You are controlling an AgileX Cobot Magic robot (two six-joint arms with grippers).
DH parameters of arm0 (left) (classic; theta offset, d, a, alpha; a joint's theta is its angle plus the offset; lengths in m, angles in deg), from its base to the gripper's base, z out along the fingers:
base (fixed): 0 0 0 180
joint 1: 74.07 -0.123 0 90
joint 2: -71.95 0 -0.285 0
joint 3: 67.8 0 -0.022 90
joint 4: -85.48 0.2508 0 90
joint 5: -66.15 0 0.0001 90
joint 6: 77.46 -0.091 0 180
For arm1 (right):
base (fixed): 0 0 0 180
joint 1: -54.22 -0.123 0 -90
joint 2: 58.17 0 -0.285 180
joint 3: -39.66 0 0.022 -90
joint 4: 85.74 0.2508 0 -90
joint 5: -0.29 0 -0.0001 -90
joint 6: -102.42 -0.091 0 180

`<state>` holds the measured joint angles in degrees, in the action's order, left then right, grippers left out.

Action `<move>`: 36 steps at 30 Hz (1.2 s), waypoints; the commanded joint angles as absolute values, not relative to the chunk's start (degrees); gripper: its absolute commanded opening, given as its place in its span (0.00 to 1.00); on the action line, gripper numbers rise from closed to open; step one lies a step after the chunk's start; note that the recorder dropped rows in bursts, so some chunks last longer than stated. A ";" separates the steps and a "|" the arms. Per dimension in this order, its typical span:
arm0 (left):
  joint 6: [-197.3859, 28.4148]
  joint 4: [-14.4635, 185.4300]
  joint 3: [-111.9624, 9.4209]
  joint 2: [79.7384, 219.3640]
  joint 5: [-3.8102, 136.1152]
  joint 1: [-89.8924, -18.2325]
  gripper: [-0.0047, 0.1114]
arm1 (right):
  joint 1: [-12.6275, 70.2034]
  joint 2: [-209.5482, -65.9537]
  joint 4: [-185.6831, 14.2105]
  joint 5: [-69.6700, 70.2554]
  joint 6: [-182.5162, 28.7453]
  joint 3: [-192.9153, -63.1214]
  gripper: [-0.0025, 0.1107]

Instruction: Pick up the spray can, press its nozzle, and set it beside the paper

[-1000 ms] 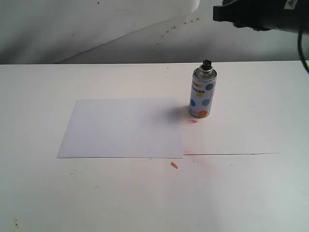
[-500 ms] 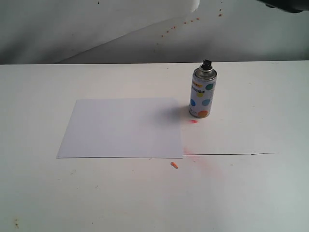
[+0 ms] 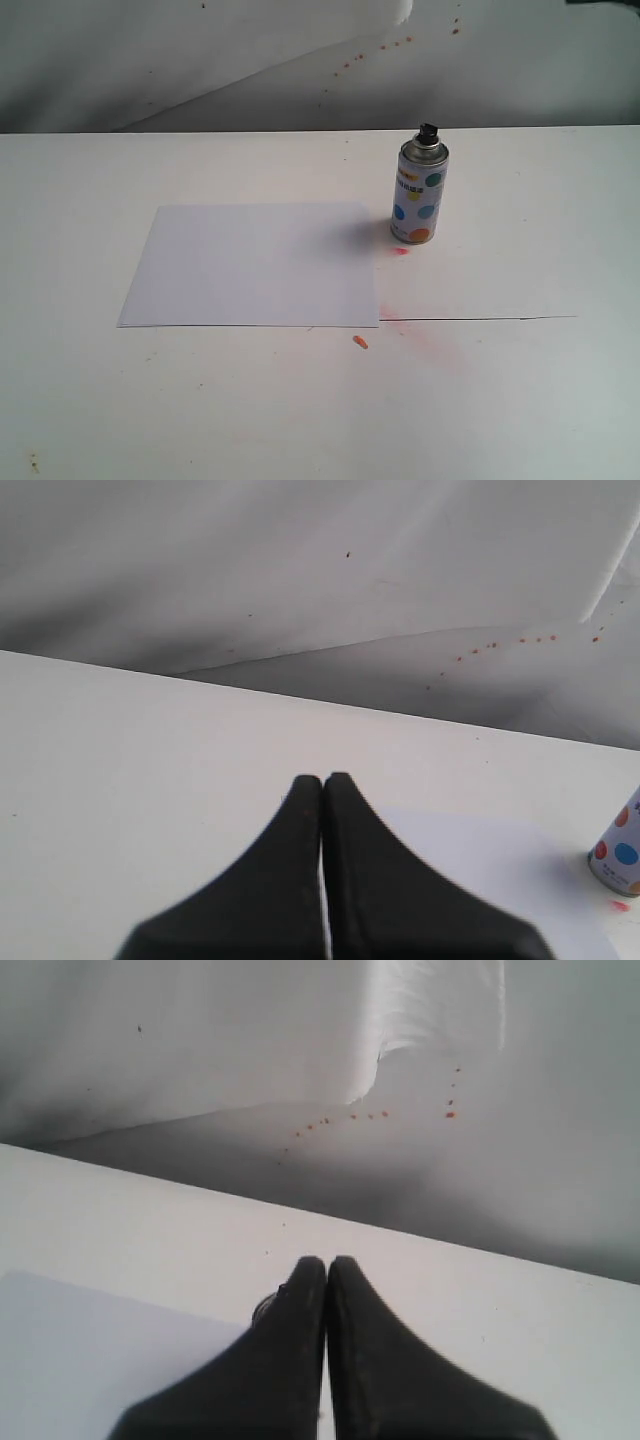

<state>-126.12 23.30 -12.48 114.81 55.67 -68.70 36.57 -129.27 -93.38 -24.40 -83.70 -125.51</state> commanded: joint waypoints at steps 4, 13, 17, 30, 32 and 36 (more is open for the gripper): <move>-126.11 23.45 -12.23 114.53 55.90 -68.85 0.04 | 38.89 -124.69 -92.68 -24.53 -83.65 -125.88 0.02; -126.11 23.45 -12.23 114.53 55.90 -68.85 0.04 | 51.53 -115.60 -88.98 -27.93 -81.53 -121.37 0.02; -126.11 23.45 -12.23 114.53 55.90 -68.85 0.04 | 56.12 -108.34 -91.21 -24.78 -79.87 -112.83 0.02; -126.11 23.45 -12.23 114.53 55.90 -68.85 0.04 | 59.44 -85.26 -93.18 -15.11 -79.71 -80.70 0.02; -126.11 23.45 -12.23 114.53 55.90 -68.85 0.04 | 59.44 -82.52 -93.18 -13.18 -79.71 -76.63 0.02; -126.11 23.45 -12.23 114.53 55.90 -68.85 0.04 | 59.44 -79.47 -91.85 -12.32 -79.92 -71.56 0.02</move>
<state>-126.12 23.30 -12.48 114.81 55.67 -68.70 58.98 -81.33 -92.50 -14.31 -80.17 -74.77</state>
